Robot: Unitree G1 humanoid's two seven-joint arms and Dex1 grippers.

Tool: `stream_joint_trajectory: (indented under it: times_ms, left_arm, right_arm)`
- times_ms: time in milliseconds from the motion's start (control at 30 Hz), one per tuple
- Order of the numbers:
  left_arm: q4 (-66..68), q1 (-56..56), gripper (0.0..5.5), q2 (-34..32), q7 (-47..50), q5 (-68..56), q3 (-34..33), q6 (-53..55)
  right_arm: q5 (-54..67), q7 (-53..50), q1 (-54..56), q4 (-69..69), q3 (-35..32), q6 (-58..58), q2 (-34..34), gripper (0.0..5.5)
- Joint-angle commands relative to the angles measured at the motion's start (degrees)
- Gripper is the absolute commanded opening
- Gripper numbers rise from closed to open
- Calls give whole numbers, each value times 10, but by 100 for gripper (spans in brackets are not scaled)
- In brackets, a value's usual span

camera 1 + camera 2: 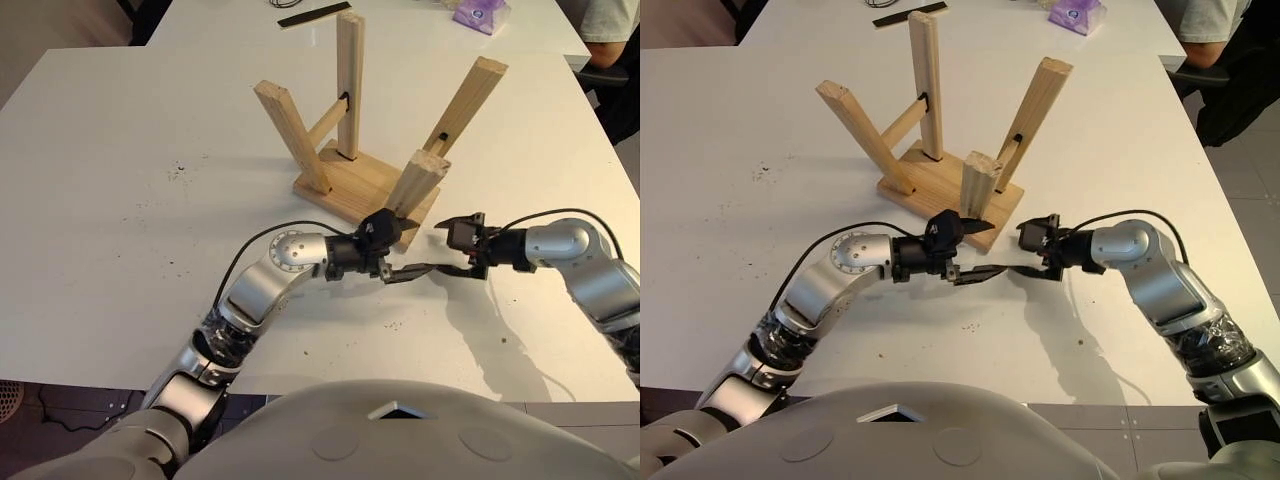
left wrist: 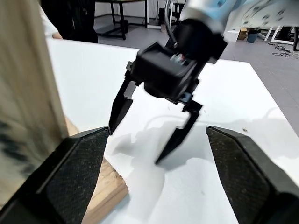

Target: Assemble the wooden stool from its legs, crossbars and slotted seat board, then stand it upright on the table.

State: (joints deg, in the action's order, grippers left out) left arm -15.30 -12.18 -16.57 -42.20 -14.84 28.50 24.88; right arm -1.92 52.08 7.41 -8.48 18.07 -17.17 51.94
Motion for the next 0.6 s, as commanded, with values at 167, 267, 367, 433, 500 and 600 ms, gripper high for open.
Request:
stream_joint_trajectory:
  times_ms: [167, 267, 367, 433, 500, 600]
  left_arm:
    - [43, 161, 384, -196, -29, 13, -204, -70]
    - [127, 141, 384, -208, 1, 30, -262, -118]
    - [254, 59, 384, -185, 91, 64, -308, -180]
    - [336, 7, 384, -170, 137, 93, -314, -240]
    - [410, -34, 384, -151, 158, 118, -303, -302]
    - [509, -84, 384, -107, 175, 161, -264, -402]
  right_arm:
    - [-21, -63, -57, 9, -36, -24, -22, 400]
    - [-25, -88, -65, -2, -41, -40, -47, 400]
    - [-30, -100, -71, -15, -33, -50, -61, 400]
    - [-35, -101, -72, -22, -22, -54, -67, 400]
    - [-40, -100, -69, -27, -13, -57, -75, 400]
    - [-44, -98, -64, -29, -3, -59, -86, 400]
